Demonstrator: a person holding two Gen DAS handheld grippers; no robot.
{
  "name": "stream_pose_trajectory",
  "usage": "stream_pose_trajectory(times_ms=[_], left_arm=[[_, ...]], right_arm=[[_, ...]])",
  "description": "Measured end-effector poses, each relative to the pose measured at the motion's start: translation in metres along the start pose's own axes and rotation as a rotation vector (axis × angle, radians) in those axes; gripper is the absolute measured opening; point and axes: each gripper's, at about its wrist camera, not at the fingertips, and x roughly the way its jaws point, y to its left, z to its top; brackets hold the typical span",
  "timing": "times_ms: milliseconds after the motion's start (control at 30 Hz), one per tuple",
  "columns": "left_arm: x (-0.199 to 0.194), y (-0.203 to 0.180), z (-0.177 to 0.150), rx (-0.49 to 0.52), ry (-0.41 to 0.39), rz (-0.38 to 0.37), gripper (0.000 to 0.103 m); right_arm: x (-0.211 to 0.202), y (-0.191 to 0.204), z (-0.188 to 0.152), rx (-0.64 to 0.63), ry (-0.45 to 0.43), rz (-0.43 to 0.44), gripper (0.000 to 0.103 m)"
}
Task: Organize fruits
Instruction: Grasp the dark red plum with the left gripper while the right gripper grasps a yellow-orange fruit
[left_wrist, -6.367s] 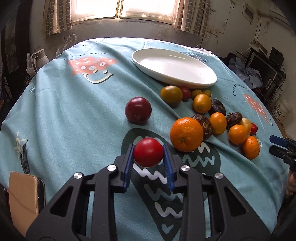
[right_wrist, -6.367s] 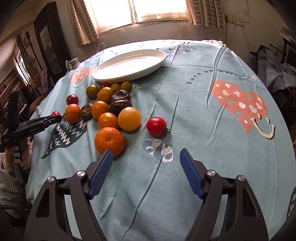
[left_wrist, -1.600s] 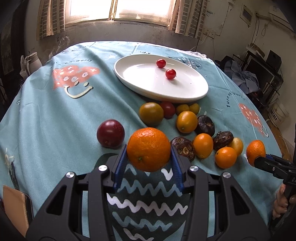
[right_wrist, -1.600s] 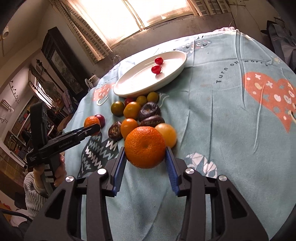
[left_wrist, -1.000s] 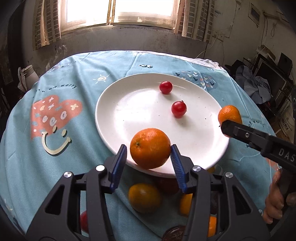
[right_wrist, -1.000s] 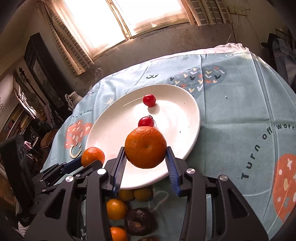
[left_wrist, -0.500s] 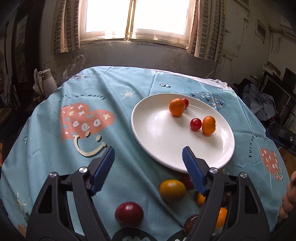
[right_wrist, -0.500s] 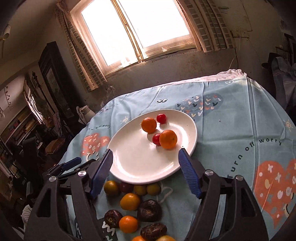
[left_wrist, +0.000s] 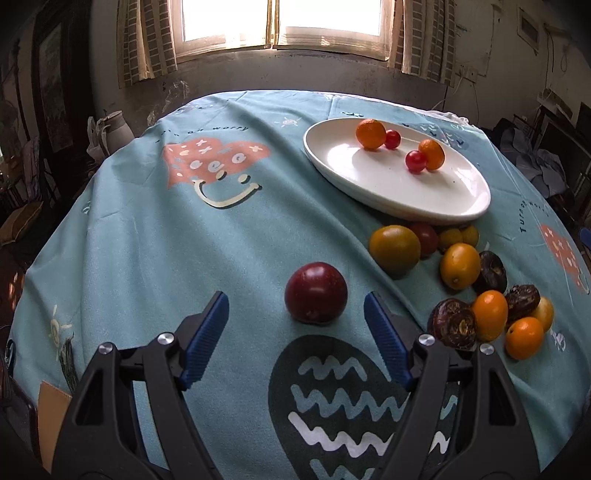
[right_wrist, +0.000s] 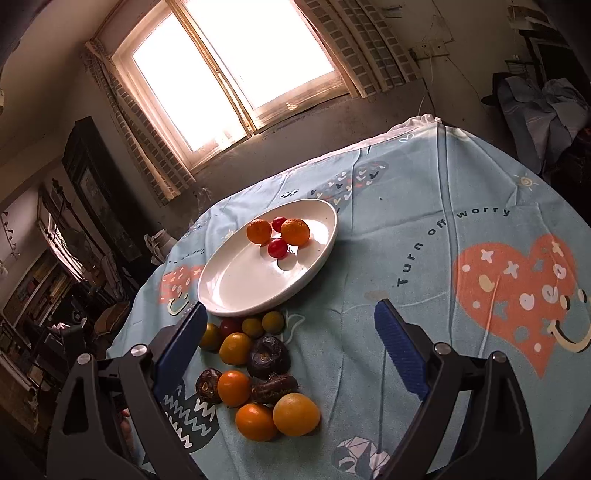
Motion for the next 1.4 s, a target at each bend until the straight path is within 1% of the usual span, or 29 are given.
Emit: stream_pose_trajectory(times_ms=[67,267,367,467,500,600,633,700,867,967,1067,1133,1200,1267,1400], left_arm=[[0.002,-0.003,-0.001,0.011,0.006,-0.007,0.077],[0.012,-0.002,0.003,-0.001,0.035,-0.033,0.077],[0.017,-0.004,0.004,0.003,0.048,-0.038,0.074],[0.02,-0.003,0.005,0.003,0.055,-0.045,0.065],[0.021,-0.003,0.006,0.0,0.059,-0.049,0.06],[0.027,0.0,0.007,-0.012,0.077,-0.061,0.048],[0.028,0.001,0.007,-0.016,0.083,-0.067,0.047],[0.028,0.001,0.007,-0.019,0.082,-0.085,0.04],[0.027,0.001,0.007,-0.024,0.076,-0.09,0.04],[0.022,0.004,0.008,-0.039,0.058,-0.085,0.039],[0.018,0.006,0.009,-0.052,0.045,-0.093,0.04],[0.018,0.005,0.009,-0.047,0.046,-0.095,0.04],[0.017,0.003,0.008,-0.038,0.048,-0.098,0.04],[0.016,0.001,0.007,-0.031,0.046,-0.098,0.04],[0.016,0.0,0.006,-0.029,0.048,-0.099,0.04]], right_arm=[[0.002,0.002,-0.002,-0.007,0.008,-0.001,0.092],[0.005,0.004,-0.004,-0.021,0.024,-0.009,0.092],[0.006,0.004,-0.005,-0.023,0.033,-0.013,0.092],[0.008,0.005,-0.006,-0.028,0.041,-0.016,0.092],[0.009,0.005,-0.006,-0.03,0.044,-0.018,0.092],[0.012,0.007,-0.009,-0.038,0.056,-0.022,0.092],[0.013,0.008,-0.01,-0.04,0.061,-0.024,0.092],[0.015,0.009,-0.012,-0.048,0.073,-0.029,0.092],[0.017,0.014,-0.023,-0.074,0.101,-0.041,0.092],[0.01,0.014,-0.034,-0.099,0.126,-0.037,0.092],[0.001,0.009,-0.052,-0.134,0.149,-0.075,0.092],[0.0,0.006,-0.059,-0.141,0.171,-0.093,0.088],[0.002,0.004,-0.06,-0.137,0.187,-0.09,0.078],[0.008,0.006,-0.063,-0.152,0.219,-0.095,0.072],[0.018,0.011,-0.069,-0.182,0.267,-0.092,0.064]])
